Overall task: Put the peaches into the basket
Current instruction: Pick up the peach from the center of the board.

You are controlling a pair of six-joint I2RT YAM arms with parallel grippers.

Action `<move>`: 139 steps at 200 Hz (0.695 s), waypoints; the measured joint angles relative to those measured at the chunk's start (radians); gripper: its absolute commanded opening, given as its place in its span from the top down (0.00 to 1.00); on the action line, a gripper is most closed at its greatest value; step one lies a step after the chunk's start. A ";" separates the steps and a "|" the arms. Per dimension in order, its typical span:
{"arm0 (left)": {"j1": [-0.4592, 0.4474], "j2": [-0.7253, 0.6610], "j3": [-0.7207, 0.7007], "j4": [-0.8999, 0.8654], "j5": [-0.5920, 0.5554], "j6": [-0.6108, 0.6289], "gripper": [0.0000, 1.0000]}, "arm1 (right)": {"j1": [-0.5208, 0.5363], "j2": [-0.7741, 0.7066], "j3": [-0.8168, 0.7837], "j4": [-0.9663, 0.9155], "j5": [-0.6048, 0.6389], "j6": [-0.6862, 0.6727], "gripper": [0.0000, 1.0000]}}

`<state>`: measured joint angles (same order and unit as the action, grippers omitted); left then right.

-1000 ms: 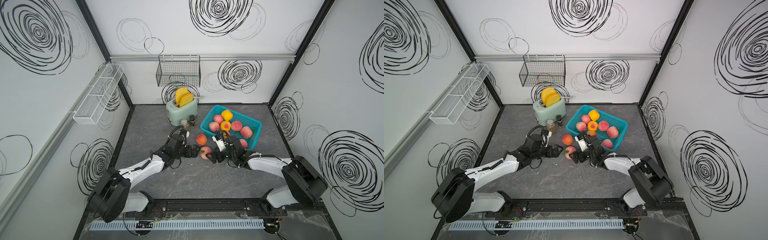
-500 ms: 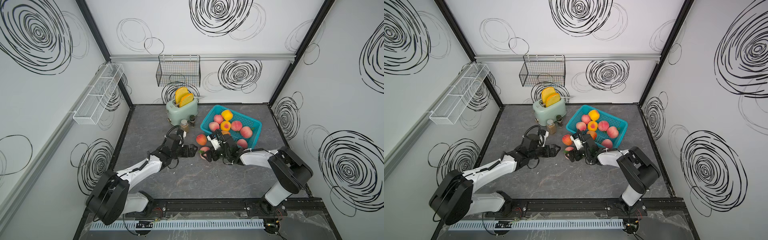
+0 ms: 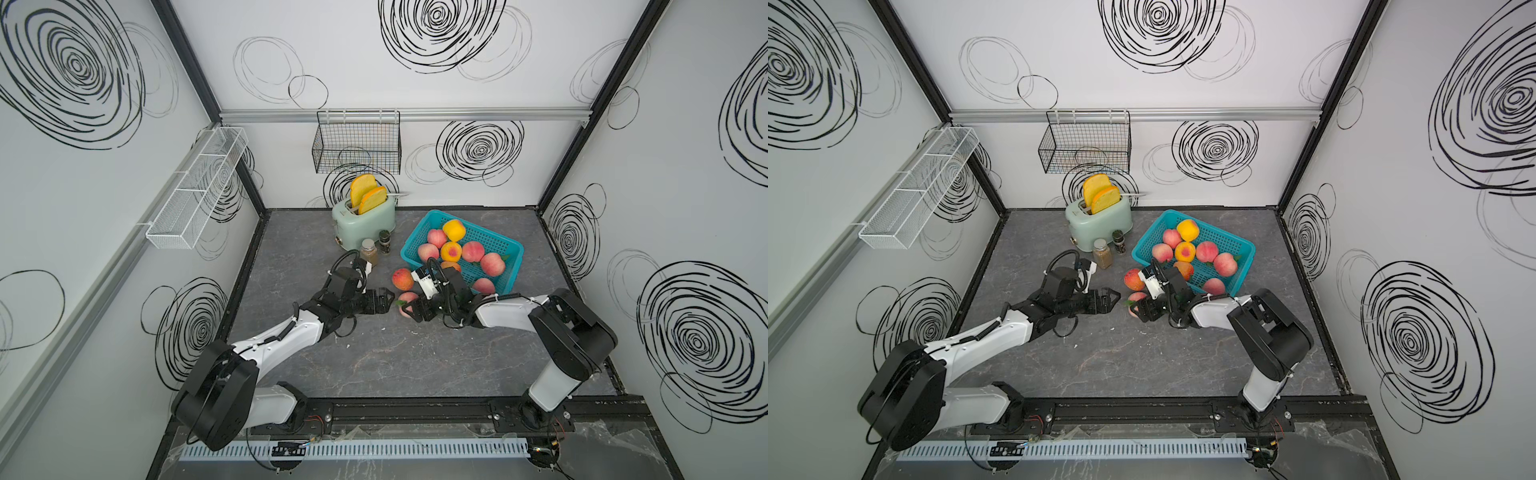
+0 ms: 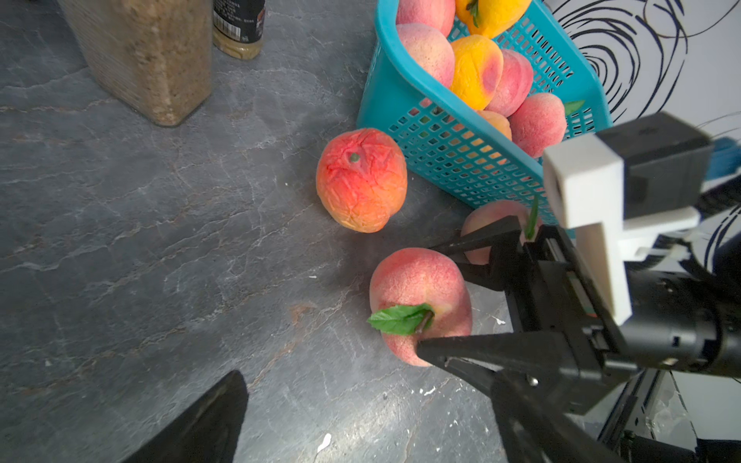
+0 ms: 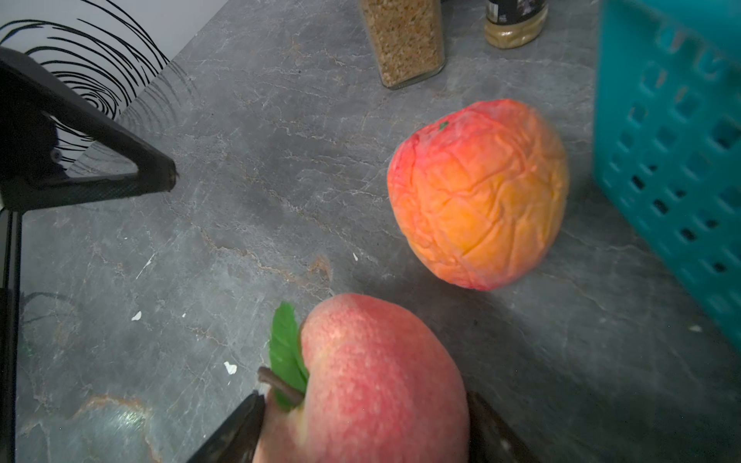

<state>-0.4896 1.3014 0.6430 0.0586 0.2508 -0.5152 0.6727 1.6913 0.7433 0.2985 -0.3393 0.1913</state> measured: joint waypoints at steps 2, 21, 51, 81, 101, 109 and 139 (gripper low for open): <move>0.000 0.000 0.000 0.000 0.000 0.000 0.02 | 0.000 0.000 0.000 0.000 0.000 0.000 0.29; 0.000 -0.002 0.000 0.001 0.002 0.000 0.02 | 0.003 0.000 0.007 -0.009 0.003 0.000 0.30; 0.000 -0.002 0.000 0.001 0.003 0.000 0.02 | 0.011 -0.020 0.024 -0.039 0.009 -0.005 0.30; 0.000 -0.006 0.000 0.002 0.008 0.000 0.02 | 0.012 -0.071 0.054 -0.083 0.024 -0.016 0.30; 0.000 -0.011 0.000 0.003 0.014 0.000 0.02 | 0.012 -0.104 0.087 -0.111 0.037 -0.027 0.30; 0.000 -0.013 0.000 0.004 0.016 -0.001 0.02 | 0.011 -0.116 0.098 -0.119 0.045 -0.032 0.30; 0.000 -0.018 0.000 0.005 0.021 -0.001 0.02 | -0.007 -0.150 0.132 -0.151 0.056 -0.050 0.30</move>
<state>-0.4896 1.2831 0.6430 0.0631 0.2714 -0.5159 0.6659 1.5417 0.8749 0.1471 -0.2829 0.1413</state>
